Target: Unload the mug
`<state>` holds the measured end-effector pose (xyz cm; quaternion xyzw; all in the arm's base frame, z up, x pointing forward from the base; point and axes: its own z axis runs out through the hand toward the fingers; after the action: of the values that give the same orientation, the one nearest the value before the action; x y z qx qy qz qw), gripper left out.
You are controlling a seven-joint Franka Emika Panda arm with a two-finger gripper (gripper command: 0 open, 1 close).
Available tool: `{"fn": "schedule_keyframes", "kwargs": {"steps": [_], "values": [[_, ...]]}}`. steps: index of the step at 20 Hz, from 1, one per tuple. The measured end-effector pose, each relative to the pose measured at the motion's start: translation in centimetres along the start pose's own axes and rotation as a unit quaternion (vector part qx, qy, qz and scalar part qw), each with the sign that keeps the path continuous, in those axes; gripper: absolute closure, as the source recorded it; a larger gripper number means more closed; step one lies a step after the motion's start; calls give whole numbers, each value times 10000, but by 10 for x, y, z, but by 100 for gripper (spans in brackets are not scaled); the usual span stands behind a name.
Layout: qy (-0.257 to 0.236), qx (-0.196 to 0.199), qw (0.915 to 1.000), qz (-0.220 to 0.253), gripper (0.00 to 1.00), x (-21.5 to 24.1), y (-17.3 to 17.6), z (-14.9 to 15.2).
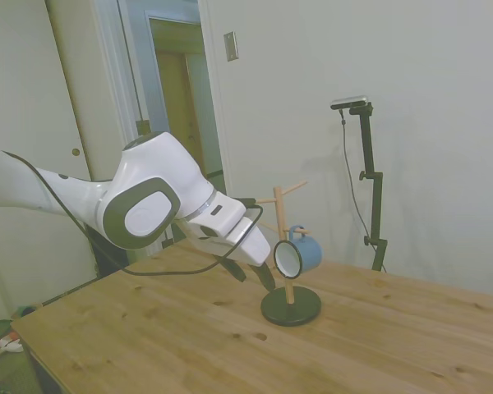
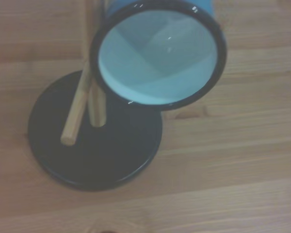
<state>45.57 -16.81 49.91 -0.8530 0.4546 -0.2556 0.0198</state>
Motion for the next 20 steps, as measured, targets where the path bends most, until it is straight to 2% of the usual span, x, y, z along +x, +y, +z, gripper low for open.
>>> {"fn": "schedule_keyframes", "kwargs": {"steps": [6, 13, 20], "values": [[249, 68, 9996, 90, 0, 20, 0, 5], [467, 219, 9986, 149, 0, 37, -5, 30], [477, 414, 9975, 330, 0, 48, -9, 50]]}}
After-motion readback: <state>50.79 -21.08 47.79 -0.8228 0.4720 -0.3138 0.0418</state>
